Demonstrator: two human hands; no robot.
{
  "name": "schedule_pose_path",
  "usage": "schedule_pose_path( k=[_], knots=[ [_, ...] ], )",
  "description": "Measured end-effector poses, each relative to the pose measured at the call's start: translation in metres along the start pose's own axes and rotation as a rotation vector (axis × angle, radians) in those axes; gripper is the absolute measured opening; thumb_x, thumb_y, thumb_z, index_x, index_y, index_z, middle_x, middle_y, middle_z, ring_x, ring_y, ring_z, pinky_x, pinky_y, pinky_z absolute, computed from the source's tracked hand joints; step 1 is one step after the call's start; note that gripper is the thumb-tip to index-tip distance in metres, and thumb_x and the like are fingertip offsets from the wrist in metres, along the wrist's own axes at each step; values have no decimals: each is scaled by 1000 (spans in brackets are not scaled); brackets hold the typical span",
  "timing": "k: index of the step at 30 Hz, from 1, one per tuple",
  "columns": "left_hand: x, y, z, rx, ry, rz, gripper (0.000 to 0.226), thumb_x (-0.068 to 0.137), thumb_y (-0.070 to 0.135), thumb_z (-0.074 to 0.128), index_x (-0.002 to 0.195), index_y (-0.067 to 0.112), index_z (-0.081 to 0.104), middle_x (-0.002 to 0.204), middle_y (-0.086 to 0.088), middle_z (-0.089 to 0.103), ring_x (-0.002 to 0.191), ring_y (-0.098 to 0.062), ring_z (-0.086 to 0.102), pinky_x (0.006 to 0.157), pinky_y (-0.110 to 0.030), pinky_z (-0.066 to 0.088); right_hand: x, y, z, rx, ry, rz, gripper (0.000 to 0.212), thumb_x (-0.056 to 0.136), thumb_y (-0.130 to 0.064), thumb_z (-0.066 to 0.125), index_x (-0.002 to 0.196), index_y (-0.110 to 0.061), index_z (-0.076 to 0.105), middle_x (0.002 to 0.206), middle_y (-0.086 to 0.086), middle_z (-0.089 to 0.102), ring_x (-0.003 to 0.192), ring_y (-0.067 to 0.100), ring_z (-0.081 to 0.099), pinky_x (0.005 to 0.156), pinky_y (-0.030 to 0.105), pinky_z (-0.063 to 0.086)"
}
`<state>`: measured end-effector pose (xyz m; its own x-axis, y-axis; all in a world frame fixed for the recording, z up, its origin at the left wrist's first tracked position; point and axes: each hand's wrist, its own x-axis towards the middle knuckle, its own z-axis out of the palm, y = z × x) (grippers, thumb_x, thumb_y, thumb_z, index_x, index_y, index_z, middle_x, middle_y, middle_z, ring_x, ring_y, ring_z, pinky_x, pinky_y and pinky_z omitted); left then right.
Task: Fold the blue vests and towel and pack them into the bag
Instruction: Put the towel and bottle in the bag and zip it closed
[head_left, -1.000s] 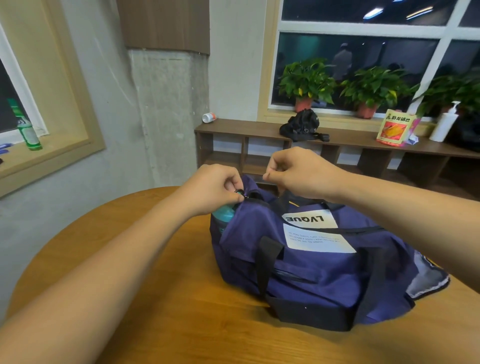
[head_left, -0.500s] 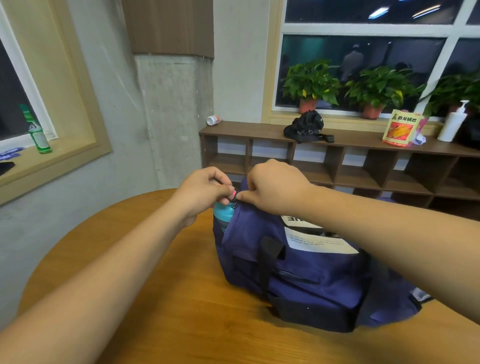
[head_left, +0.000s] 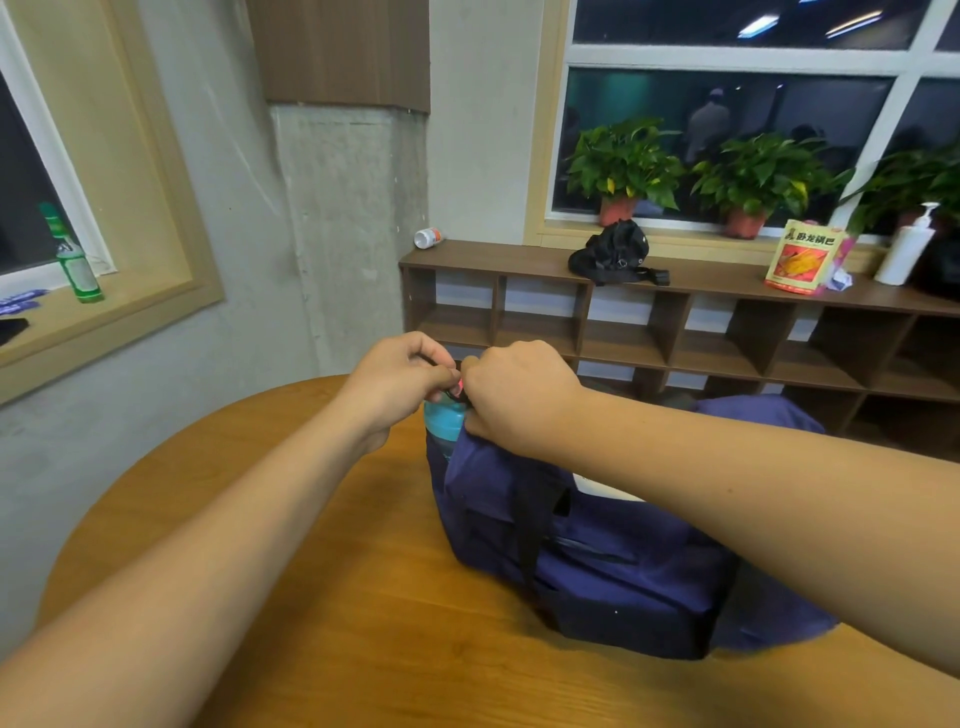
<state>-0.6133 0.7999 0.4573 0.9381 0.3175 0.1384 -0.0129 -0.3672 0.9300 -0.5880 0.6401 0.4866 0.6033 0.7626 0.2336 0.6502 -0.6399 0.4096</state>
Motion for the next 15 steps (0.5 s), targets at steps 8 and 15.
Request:
schedule_pose_path(
  k=[8, 15],
  knots=[
    [3, -6, 0, 106, -2, 94, 6, 92, 13, 75, 96, 18, 73, 92, -17, 75, 79, -16, 63, 78, -38, 52, 0, 25, -21, 107, -190, 94, 12, 106, -19, 56, 113, -15, 65, 102, 9, 62, 85, 30, 54, 72, 36, 42],
    [0, 5, 7, 348, -181, 390, 19, 91, 33, 82, 109, 35, 77, 113, 9, 57, 105, 0, 58, 98, -16, 48, 6, 51, -33, 514, -197, 150, 10, 101, -22, 63, 109, -18, 63, 101, 0, 66, 102, 25, 63, 72, 32, 40]
  ],
)
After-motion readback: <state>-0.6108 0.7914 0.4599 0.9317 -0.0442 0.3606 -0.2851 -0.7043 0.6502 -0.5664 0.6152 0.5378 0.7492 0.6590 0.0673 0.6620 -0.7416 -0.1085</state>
